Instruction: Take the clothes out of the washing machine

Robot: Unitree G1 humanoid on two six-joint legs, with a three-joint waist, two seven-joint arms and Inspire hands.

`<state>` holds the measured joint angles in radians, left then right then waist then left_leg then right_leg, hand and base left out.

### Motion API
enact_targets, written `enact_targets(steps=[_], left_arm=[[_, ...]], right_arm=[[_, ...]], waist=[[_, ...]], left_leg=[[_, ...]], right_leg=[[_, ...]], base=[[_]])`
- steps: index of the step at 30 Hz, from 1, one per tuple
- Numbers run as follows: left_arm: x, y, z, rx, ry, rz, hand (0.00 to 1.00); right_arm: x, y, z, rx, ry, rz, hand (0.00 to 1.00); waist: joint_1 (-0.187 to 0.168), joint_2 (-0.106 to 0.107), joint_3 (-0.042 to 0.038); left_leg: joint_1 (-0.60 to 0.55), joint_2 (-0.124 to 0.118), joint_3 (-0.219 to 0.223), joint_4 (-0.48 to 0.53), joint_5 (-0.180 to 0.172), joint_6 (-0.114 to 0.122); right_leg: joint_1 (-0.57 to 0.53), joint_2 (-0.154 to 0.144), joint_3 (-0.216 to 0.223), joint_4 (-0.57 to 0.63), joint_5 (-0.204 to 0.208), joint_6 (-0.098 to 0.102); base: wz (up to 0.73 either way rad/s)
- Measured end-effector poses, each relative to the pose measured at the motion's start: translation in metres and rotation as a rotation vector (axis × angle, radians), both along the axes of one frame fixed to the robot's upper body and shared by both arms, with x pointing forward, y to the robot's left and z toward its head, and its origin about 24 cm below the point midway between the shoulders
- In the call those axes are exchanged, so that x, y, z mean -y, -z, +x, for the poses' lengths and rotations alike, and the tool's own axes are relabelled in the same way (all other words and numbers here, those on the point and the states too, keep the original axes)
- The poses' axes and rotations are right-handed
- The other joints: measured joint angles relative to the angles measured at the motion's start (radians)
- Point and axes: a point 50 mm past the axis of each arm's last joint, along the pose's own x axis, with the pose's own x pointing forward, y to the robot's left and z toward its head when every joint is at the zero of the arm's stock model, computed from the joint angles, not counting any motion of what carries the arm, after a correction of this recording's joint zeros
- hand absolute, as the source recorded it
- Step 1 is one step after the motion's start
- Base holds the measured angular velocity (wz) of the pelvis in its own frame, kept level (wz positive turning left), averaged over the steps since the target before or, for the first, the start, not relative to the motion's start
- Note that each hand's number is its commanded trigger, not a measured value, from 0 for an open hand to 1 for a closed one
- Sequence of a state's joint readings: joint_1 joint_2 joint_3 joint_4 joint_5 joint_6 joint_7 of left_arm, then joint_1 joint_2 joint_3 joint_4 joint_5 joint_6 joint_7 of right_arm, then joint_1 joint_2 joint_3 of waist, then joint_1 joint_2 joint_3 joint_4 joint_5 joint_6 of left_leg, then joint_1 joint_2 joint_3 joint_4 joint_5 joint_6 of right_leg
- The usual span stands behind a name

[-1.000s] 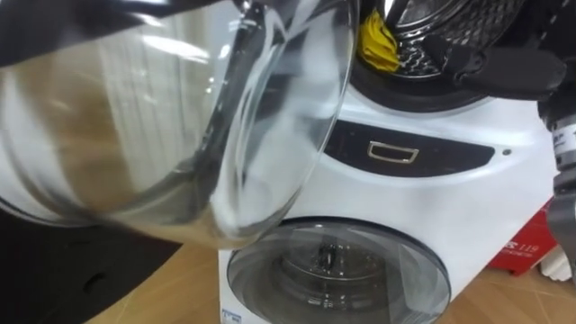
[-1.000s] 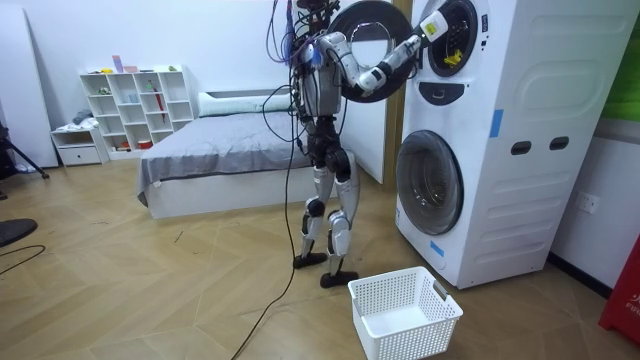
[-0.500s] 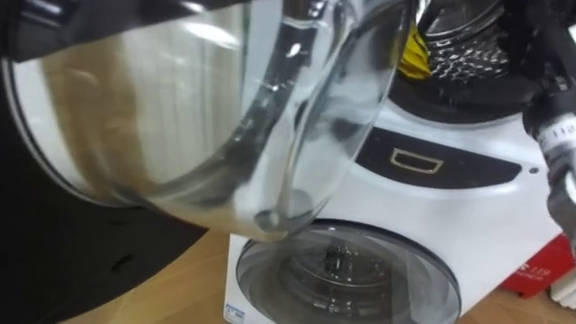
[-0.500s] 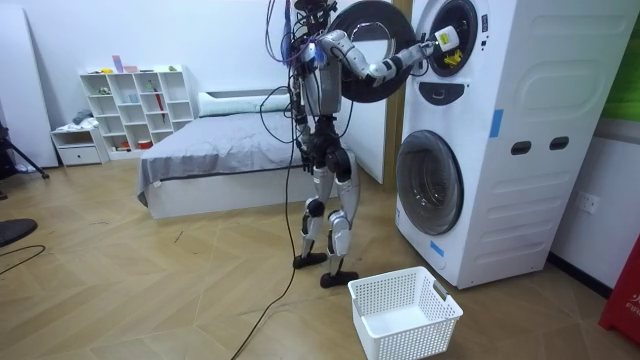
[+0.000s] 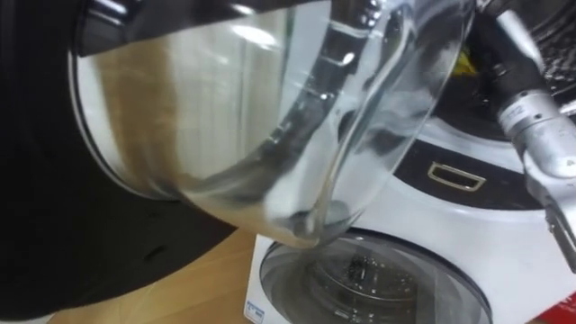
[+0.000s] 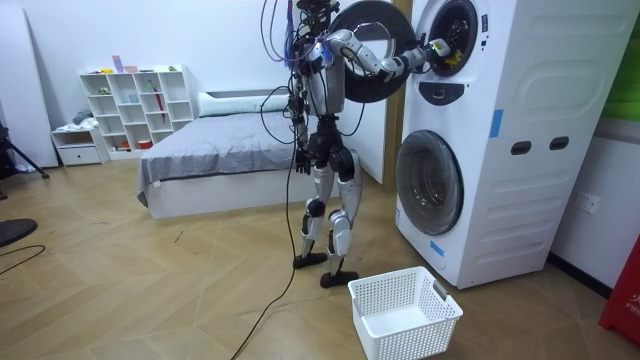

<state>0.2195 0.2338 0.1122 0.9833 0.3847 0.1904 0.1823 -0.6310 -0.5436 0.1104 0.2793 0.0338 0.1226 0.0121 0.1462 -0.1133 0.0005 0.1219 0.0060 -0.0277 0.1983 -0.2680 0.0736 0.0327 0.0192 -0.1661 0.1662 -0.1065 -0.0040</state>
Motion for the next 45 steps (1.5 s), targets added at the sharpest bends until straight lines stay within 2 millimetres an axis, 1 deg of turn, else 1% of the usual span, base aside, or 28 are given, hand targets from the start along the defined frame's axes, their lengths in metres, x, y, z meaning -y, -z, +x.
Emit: enact_targets(steps=[1,3,7,11,13,15,17,20,23,25,27,29,34,39,43,44,45], left_arm=[[0.0,0.0,0.0,0.0,0.0,0.0,0.0],[0.001,0.0,0.002,0.003,0.0,-0.002,0.0],[0.0,0.0,0.0,-0.009,-0.007,0.003,0.0],[-0.001,-0.001,-0.002,-0.017,-0.014,0.011,0.0],[-0.003,-0.001,-0.005,-0.03,-0.026,0.017,0.0],[-0.004,-0.001,-0.009,-0.032,-0.055,0.018,0.0],[-0.003,-0.002,-0.006,-0.015,-0.065,0.017,0.0],[-0.007,-0.005,-0.006,0.0,-0.086,0.031,0.0],[-0.01,-0.006,-0.007,-0.011,-0.085,0.048,0.0],[-0.013,-0.007,-0.009,-0.009,-0.103,0.056,0.0],[-0.015,-0.008,-0.012,-0.014,-0.111,0.06,0.0],[-0.016,-0.008,-0.012,-0.013,-0.112,0.061,0.0],[-0.016,-0.008,-0.011,-0.007,-0.115,0.062,0.0],[-0.016,-0.008,-0.012,-0.009,-0.117,0.061,0.0],[-0.016,-0.008,-0.013,-0.012,-0.12,0.063,0.0],[-0.016,-0.008,-0.013,-0.012,-0.12,0.066,0.0],[-0.016,-0.008,-0.013,-0.01,-0.118,0.067,0.0]], right_arm=[[0.001,0.0,0.001,-0.004,0.003,-0.001,0.0],[0.008,0.002,0.006,-0.037,0.031,-0.004,0.0],[0.014,0.002,0.007,-0.064,0.043,-0.02,0.0],[0.025,0.005,0.008,-0.106,0.087,-0.029,0.0],[0.032,0.006,0.01,-0.124,0.113,-0.027,0.0],[0.038,0.009,0.013,-0.17,0.118,-0.011,0.0],[0.046,0.014,0.013,-0.2,0.132,0.015,0.0],[0.053,0.018,0.015,-0.237,0.14,0.037,0.0],[0.056,0.021,0.016,-0.261,0.149,0.041,0.0],[0.058,0.022,0.016,-0.274,0.152,0.04,0.0],[0.058,0.023,0.016,-0.28,0.153,0.037,0.0],[0.061,0.027,0.016,-0.297,0.164,0.041,0.0],[0.066,0.034,0.015,-0.327,0.185,0.05,0.0],[0.069,0.037,0.015,-0.346,0.194,0.057,0.0],[0.071,0.038,0.016,-0.36,0.193,0.1,0.0],[0.072,0.039,0.016,-0.364,0.193,0.113,0.0],[0.073,0.04,0.016,-0.366,0.194,0.136,0.0]], waist=[[-0.002,-0.001,0.0],[-0.007,-0.005,-0.0004],[-0.012,-0.013,-0.0018],[-0.026,-0.022,-0.0072],[-0.038,-0.024,-0.0085],[-0.059,-0.024,-0.0089],[-0.063,-0.022,-0.0088],[-0.062,-0.027,-0.0134],[-0.064,-0.027,-0.013],[-0.066,-0.028,-0.0141],[-0.081,-0.029,-0.0143],[-0.085,-0.029,-0.0145],[-0.088,-0.033,-0.0177],[-0.093,-0.04,-0.0224],[-0.091,-0.04,-0.0223],[-0.09,-0.036,-0.0196],[-0.09,-0.036,-0.0199]], left_leg=[[0.0,0.0,0.0,0.0,0.0,0.0],[-0.002,0.0,-0.002,-0.001,0.0,0.0],[-0.007,0.0,-0.002,0.0,0.0,0.0],[-0.007,0.0,-0.004,0.0,0.0,0.0],[-0.006,0.0,-0.006,0.003,0.0,0.0],[-0.008,-0.002,-0.018,0.004,0.0,0.0],[-0.004,-0.003,-0.02,0.009,0.0,0.0],[-0.002,-0.006,-0.018,0.008,0.0,0.0],[0.009,-0.007,-0.019,0.008,0.0,0.0],[0.01,-0.007,-0.02,0.008,0.0,0.001],[0.01,-0.009,-0.028,0.008,0.001,0.001],[0.013,-0.009,-0.027,0.008,0.001,0.001],[0.014,-0.01,-0.016,0.008,0.001,0.001],[0.013,-0.01,-0.015,0.009,0.001,0.002],[0.013,-0.01,-0.014,0.009,0.001,0.002],[0.013,-0.01,-0.013,0.01,0.001,0.001],[0.011,-0.01,-0.009,0.014,0.001,0.002]], right_leg=[[0.0,0.0,0.0,0.0,0.0,0.0],[0.0,0.0,0.001,0.0,0.0,0.0],[-0.005,-0.001,0.0,0.002,0.0,-0.001],[-0.003,-0.002,-0.002,0.001,0.0,-0.001],[0.001,-0.002,-0.006,0.0,0.0,-0.001],[0.008,-0.006,-0.025,-0.001,0.0,0.0],[0.02,-0.009,-0.031,-0.004,0.0,0.0],[0.027,-0.011,-0.03,-0.016,0.0,0.0],[0.04,-0.013,-0.031,-0.017,0.0,0.0],[0.041,-0.013,-0.031,-0.017,0.0,0.0],[0.044,-0.015,-0.031,-0.017,0.0,0.0],[0.048,-0.016,-0.03,-0.016,0.0,0.0],[0.05,-0.017,-0.029,-0.016,-0.001,0.0],[0.051,-0.018,-0.029,-0.016,-0.001,0.0],[0.05,-0.017,-0.03,-0.016,-0.001,0.0],[0.051,-0.017,-0.031,-0.016,-0.001,0.0],[0.05,-0.018,-0.03,-0.016,0.0,0.0]], base=[[0.0],[0.05],[0.0],[0.04],[0.08],[0.19],[0.28],[0.08],[0.06],[0.06],[0.11],[0.09],[-0.01],[0.01],[0.0],[0.0],[0.0]])
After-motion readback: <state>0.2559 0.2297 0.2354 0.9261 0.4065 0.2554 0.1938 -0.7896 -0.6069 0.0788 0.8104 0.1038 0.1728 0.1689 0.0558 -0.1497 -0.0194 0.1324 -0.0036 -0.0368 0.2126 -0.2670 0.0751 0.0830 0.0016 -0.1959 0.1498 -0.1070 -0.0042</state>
